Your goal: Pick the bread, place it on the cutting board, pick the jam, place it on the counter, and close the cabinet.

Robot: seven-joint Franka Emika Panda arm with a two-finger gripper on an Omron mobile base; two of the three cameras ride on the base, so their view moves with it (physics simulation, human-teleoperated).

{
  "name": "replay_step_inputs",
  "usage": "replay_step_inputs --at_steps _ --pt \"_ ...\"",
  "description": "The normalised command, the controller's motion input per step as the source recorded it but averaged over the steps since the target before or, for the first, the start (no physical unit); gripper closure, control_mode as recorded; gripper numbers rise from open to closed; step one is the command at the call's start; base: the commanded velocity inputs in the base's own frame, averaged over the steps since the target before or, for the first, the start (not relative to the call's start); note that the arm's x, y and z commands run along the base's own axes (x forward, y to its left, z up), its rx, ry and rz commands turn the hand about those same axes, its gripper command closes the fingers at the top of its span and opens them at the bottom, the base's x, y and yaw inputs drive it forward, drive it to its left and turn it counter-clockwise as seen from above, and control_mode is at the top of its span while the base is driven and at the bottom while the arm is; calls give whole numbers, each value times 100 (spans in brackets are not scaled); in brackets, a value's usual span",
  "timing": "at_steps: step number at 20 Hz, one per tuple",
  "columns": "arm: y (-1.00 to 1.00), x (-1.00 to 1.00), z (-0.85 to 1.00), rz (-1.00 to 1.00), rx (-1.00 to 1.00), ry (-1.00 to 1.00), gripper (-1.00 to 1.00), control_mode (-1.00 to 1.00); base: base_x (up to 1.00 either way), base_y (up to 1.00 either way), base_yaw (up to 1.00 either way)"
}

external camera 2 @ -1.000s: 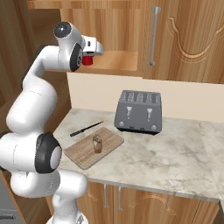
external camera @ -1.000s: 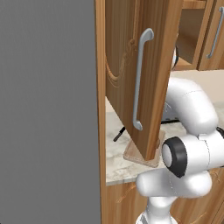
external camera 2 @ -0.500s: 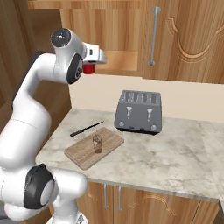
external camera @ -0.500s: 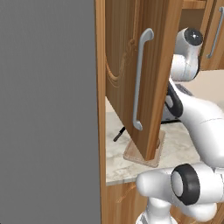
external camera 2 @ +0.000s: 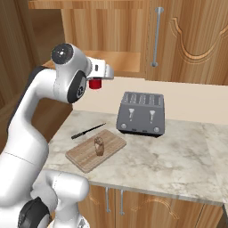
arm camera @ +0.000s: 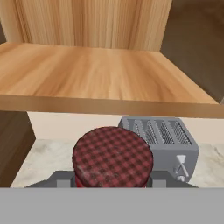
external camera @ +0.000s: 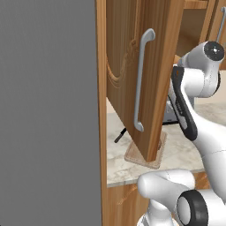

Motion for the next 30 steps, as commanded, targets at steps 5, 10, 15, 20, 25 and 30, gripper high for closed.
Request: replay_step_inputs --at_steps 5,10,15,20,25,30 --pt "-30 -36 -25 -8 0 3 100 -100 0 0 0" --pt "-28 -22 -22 -2 0 5 100 -100 0 0 0" --pt "-23 -8 -38 -1 0 3 100 -100 0 0 0" --pt "-19 0 -59 -2 0 1 100 -100 0 0 0" --pt "-25 0 -60 -5 0 2 100 -100 0 0 0" --pt "-27 0 -55 -5 0 3 100 -100 0 0 0"
